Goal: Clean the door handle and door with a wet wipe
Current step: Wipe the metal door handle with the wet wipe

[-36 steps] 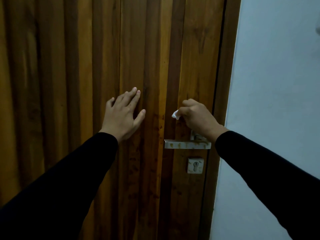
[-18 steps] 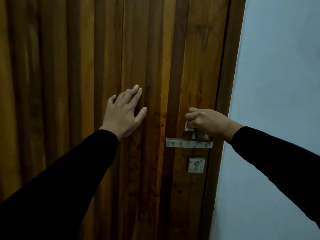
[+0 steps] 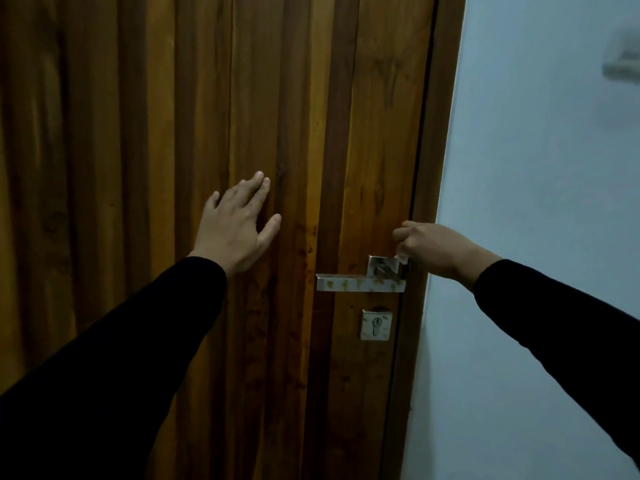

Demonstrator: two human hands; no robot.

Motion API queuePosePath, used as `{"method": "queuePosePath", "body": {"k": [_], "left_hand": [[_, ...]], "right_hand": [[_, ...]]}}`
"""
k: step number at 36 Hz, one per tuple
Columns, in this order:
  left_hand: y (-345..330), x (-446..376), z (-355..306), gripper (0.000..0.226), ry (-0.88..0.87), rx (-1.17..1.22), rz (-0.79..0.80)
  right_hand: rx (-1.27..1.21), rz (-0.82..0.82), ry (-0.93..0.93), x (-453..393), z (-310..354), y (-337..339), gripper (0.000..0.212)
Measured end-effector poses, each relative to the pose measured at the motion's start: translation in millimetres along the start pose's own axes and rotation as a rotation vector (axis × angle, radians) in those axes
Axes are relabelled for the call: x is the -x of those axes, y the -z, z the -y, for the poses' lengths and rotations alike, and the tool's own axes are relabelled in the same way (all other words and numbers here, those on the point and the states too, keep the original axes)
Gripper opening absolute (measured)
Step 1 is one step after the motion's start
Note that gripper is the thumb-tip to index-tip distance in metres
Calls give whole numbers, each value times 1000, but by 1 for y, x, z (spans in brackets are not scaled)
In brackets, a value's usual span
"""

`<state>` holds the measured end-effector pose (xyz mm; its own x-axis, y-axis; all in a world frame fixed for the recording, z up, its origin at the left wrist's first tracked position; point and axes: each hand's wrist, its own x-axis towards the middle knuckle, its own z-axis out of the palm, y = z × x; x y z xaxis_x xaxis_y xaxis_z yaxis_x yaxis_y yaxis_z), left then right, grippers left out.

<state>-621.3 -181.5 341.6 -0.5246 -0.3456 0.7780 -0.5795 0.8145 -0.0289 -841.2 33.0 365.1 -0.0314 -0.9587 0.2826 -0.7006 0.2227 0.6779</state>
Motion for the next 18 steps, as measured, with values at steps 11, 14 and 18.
{"method": "queuePosePath", "body": {"k": [11, 14, 18], "left_hand": [[-2, 0, -1, 64, 8, 6, 14], [-2, 1, 1, 64, 4, 5, 8], [-4, 1, 1, 64, -3, 13, -2]], "right_hand": [[-233, -255, 111, -45, 37, 23, 25], [-160, -201, 188, -54, 43, 20, 24], [-66, -80, 278, -56, 41, 22, 23]]}}
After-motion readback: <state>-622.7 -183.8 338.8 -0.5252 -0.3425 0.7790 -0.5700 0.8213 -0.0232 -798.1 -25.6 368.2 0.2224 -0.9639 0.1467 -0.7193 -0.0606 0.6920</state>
